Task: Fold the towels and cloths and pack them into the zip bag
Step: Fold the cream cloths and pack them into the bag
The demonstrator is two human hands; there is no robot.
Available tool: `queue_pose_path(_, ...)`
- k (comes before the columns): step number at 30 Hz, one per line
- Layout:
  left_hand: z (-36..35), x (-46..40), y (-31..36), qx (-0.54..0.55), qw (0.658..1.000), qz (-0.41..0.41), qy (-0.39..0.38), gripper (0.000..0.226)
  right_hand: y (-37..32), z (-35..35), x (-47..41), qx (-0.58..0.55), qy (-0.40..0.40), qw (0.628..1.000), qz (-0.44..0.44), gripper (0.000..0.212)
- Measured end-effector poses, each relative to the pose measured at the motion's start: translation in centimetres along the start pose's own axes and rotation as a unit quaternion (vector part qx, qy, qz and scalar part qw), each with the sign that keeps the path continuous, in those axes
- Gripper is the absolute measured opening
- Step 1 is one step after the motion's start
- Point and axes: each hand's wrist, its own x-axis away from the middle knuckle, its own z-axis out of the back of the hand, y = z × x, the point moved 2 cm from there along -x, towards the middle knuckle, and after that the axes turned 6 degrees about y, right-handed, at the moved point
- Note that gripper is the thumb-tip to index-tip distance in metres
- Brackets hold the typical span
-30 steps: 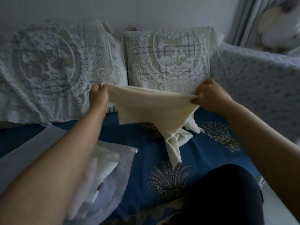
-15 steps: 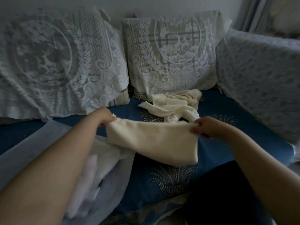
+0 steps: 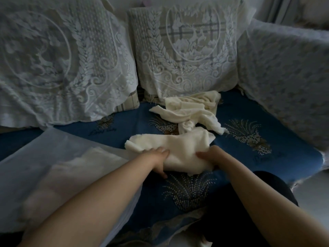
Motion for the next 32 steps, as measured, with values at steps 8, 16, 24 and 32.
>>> queue_pose_path(8,-0.2,0.4,0.5,-0.020,0.991,0.074,0.109,0.068,-4.2,1.9,3.0,-0.064,0.127,0.973,0.183,0.045)
queue_pose_path(16,9.9,3.9,-2.3,0.174,0.902,0.137,0.371,0.023,-4.4,6.2,3.6,-0.102,0.232,0.954,0.160,0.053)
queue_pose_path(24,14.7,8.8,-2.0,0.531,0.759,0.032,0.375,0.022,-5.8,2.9,10.5,-0.041,0.182,0.902,0.389,0.062)
queue_pose_path(32,9.0,11.1,-1.6,0.856,0.508,-0.017,0.093,0.041,-5.1,-6.6,12.9,0.023,0.159,0.871,0.465,0.076)
